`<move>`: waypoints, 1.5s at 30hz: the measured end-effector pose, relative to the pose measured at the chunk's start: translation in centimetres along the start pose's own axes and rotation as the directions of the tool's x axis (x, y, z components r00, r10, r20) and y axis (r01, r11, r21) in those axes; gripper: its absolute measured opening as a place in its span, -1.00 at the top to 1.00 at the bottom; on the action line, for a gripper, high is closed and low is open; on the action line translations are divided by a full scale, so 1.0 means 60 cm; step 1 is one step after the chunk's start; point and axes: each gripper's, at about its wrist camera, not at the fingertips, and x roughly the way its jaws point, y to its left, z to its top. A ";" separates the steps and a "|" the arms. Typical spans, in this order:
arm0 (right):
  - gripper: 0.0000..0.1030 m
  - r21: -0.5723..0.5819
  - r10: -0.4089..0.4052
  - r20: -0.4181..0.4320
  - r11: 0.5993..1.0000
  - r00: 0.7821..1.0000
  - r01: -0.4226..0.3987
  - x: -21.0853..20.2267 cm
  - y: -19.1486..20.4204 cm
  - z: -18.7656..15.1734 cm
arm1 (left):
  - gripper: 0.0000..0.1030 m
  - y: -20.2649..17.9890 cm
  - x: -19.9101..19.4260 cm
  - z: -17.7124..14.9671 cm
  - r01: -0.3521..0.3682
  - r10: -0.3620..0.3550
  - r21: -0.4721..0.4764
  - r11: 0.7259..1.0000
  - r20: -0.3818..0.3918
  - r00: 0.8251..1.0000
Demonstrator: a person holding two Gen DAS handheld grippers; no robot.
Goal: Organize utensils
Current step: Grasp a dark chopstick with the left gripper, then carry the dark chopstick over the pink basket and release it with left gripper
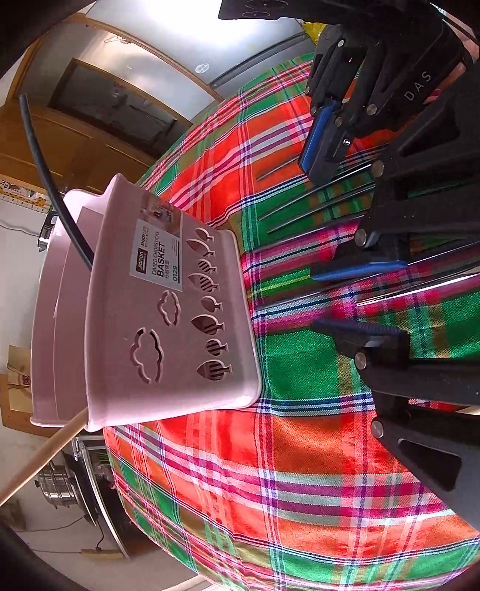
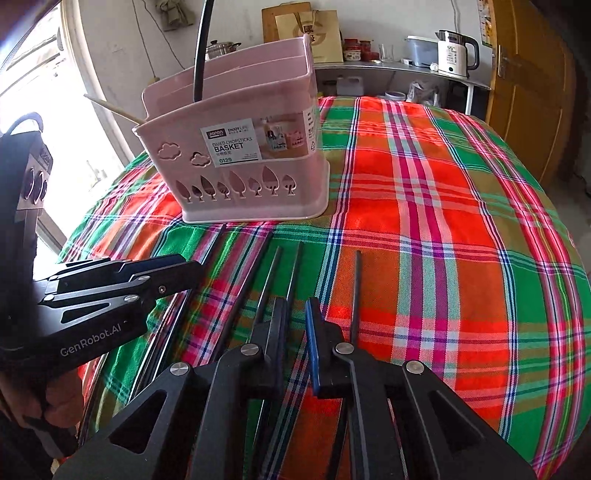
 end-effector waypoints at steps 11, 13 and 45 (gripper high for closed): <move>0.80 -0.006 -0.005 -0.020 1.000 1.000 0.005 0.017 0.007 0.014 | 0.63 -0.003 -0.001 0.000 -0.016 0.016 0.011 1.000 0.014 1.000; 0.80 -0.007 -0.004 -0.022 1.000 1.000 0.004 0.020 0.007 0.017 | 0.63 -0.009 0.003 0.002 -0.026 0.025 0.025 0.999 0.014 1.000; 0.91 -0.047 0.083 0.327 0.996 0.941 -0.071 -0.249 0.040 0.063 | 0.92 -0.047 -0.307 0.054 0.093 -0.114 0.081 0.992 0.301 0.947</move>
